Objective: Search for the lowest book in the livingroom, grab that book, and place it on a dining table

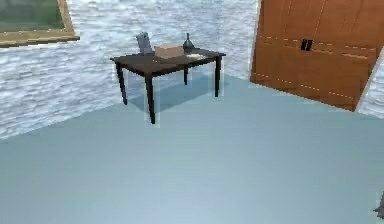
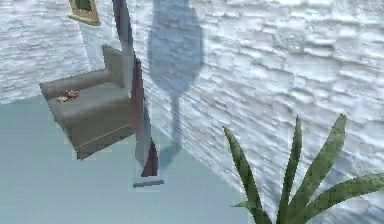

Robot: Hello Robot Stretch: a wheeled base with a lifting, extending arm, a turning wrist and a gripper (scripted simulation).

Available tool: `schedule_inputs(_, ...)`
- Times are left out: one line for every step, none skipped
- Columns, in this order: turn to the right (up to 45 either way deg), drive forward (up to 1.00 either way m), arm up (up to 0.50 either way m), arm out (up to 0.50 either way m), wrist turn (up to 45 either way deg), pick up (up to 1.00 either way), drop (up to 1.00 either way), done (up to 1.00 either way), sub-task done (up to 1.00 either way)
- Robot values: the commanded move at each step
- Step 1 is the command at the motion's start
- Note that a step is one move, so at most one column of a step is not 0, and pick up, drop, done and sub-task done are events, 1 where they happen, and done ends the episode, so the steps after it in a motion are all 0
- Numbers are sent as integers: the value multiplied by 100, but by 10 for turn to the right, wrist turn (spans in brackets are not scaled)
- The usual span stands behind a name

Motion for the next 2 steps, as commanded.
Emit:
schedule_inputs(360,0,0,0,0,0,0,0,0)
schedule_inputs(0,100,0,0,0,0,0,0,0)
